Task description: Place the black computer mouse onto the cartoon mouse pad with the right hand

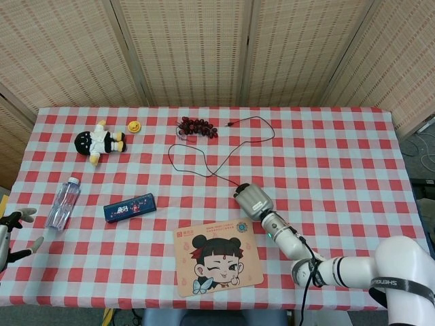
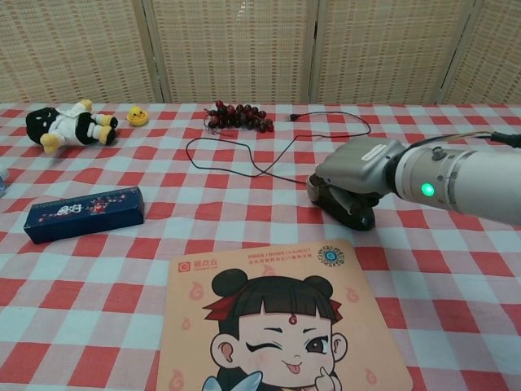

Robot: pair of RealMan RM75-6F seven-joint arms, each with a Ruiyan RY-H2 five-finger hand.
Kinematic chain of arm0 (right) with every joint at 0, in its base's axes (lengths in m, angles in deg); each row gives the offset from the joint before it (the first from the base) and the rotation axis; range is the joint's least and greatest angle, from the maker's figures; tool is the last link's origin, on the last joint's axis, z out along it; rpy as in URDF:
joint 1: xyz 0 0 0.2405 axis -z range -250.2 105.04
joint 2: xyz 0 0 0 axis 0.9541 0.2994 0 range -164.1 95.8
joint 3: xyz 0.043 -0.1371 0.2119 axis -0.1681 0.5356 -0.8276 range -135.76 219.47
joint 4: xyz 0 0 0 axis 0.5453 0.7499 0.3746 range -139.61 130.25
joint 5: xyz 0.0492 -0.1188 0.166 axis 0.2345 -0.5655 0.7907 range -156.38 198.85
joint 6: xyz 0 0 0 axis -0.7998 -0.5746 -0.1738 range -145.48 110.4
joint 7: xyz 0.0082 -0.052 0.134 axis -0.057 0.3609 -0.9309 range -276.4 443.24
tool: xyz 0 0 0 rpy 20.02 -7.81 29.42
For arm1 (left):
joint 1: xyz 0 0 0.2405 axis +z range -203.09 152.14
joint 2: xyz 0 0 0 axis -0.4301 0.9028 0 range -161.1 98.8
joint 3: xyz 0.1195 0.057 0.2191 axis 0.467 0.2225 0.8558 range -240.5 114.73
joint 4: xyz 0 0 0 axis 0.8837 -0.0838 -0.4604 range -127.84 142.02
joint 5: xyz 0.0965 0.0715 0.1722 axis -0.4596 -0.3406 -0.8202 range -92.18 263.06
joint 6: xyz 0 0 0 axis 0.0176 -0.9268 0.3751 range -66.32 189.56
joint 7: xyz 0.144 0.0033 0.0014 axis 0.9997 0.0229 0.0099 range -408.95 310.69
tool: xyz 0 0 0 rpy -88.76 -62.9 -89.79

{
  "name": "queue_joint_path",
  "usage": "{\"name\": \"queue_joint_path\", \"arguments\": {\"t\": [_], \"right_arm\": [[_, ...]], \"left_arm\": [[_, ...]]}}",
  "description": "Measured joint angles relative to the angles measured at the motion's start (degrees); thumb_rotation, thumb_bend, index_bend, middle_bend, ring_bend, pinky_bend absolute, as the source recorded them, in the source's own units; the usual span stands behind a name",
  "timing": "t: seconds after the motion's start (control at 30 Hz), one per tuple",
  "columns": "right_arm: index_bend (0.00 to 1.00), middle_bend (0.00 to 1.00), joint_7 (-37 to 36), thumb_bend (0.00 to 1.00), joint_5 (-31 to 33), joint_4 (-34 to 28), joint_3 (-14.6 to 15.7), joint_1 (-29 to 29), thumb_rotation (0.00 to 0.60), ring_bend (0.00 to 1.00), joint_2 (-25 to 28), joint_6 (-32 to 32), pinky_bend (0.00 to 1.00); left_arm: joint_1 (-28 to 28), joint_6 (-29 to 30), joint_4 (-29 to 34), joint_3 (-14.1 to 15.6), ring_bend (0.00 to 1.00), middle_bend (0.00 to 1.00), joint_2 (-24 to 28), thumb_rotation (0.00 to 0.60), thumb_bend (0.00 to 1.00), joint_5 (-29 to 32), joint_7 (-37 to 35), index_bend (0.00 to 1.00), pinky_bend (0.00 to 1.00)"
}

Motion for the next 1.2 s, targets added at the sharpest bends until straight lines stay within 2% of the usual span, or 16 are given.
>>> {"name": "queue_joint_path", "arguments": {"t": [0.63,1.2], "right_arm": [[0.24,0.98,-1.47,1.00,2.08,-1.44,3.23,0.99,0.600,0.98,3.65,-2.62,1.00],[0.24,0.98,-3.64,1.00,2.94,-1.09,4.80,3.04,0.600,0.98,6.52,-3.45,1.00]], "left_arm": [[-0.23,-0.46,-0.22,0.04,0.47,0.43,-0.35,0.600,0.23,0.11,0.90,0.37,0.65],[-0.46,-0.90,-0.21,0.24,0.47,0.43,-0.63,0.600,0.23,0.02,1.69,0.37,0.65]]}}
